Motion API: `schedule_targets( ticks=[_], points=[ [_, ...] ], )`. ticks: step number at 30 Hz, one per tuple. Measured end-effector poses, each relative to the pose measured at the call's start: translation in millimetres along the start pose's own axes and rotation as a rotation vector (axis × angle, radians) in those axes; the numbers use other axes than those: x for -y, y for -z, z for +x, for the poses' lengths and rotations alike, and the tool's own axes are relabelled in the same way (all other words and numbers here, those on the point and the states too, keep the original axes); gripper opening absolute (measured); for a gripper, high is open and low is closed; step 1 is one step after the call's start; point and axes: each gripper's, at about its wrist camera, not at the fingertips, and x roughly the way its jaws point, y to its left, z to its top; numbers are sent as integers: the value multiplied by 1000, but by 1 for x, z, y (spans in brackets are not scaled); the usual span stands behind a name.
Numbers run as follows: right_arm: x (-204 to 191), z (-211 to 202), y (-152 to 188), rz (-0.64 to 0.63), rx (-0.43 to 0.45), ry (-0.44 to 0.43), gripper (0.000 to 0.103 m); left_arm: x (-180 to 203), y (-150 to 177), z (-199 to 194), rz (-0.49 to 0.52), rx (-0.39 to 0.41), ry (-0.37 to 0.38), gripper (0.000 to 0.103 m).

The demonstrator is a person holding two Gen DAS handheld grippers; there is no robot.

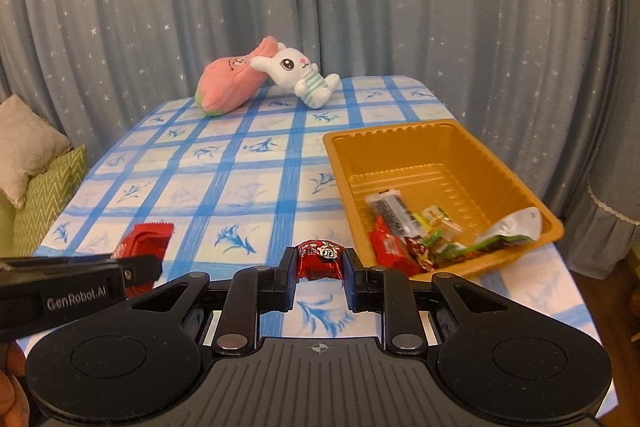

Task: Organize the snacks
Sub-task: 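Carry both red candies over the orange tray and open both grippers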

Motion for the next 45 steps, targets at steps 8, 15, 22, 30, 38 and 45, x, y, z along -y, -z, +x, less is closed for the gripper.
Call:
schedule_targets(
  ticks=[8,15,22,30,38,45],
  points=[
    [15,-22,5,10,9,21,24,27,6,-9,29,-8,39,24],
    [37,-31,6,44,10,63,24,53,2,-8,67,-8,76,24],
    [64,-37,1,83,23,103,24,77,-3,-2,104,-5,107,24],
    [89,-40,-5,123,38,133,24,101,-13,6,141,-2,130,24],
    [110,-38,-13,142,45,155,24,119,-25,20,161,2,148,24],
    [123,-30,-20,147,42,159,24,131,-35,34,166,6,156,24]
  ],
)
